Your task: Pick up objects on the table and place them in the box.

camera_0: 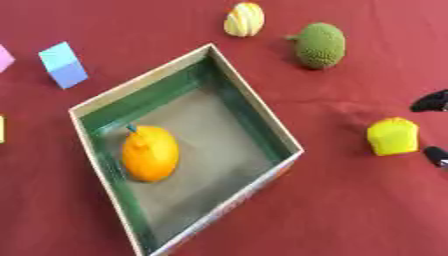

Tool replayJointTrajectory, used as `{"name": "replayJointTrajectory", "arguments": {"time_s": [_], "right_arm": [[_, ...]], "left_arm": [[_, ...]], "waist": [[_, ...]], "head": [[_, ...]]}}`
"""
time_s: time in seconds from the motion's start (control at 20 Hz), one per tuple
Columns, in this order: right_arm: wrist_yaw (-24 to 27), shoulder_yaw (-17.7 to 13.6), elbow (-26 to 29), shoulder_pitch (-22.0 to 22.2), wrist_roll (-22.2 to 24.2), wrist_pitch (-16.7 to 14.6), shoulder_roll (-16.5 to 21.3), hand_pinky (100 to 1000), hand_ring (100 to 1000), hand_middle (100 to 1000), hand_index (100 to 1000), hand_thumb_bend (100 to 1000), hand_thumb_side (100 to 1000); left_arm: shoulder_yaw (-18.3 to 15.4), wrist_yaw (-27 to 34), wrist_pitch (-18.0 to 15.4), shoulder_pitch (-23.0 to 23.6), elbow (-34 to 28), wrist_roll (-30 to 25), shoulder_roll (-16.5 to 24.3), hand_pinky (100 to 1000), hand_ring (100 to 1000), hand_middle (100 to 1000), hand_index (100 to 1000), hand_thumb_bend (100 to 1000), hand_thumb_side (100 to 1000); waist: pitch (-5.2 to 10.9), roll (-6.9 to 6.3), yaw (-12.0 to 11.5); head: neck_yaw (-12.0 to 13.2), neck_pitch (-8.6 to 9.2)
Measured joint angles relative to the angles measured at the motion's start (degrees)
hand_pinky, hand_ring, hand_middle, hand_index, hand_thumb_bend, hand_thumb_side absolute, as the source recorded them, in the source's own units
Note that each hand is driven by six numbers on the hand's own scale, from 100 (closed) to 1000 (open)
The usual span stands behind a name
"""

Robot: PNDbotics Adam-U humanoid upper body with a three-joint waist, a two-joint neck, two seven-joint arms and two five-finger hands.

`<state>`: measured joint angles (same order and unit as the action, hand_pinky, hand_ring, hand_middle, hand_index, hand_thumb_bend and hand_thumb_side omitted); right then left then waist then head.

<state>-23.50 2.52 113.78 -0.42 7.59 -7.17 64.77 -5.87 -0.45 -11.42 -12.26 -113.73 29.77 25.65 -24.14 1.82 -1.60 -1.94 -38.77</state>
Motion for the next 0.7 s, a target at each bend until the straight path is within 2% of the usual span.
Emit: {"name": "replayJointTrajectory", "arguments": {"time_s": [0.35,0.7], "right_arm": [[-0.4,0.9,0.0,-0.1,1.2,1.9,-0.3,882,888,838,892,216,100],[-0.4,2.5,0.0,-0.6,4.5,4.9,-1.1,883,896,844,901,223,100]], "left_arm": [[0.0,0.1,0.0,-0.2,0.0,0.0,-0.5,748,718,683,811,129,653],[0.0,0.5,0.0,-0.4,0.0,0.0,-0.5,748,718,682,810,128,654]], "waist": [[-0.7,-0.02,-0.4],[-1.18,-0.15,-0.9]], "head": [[0.0,0.04],[-0.2,0.25]]}}
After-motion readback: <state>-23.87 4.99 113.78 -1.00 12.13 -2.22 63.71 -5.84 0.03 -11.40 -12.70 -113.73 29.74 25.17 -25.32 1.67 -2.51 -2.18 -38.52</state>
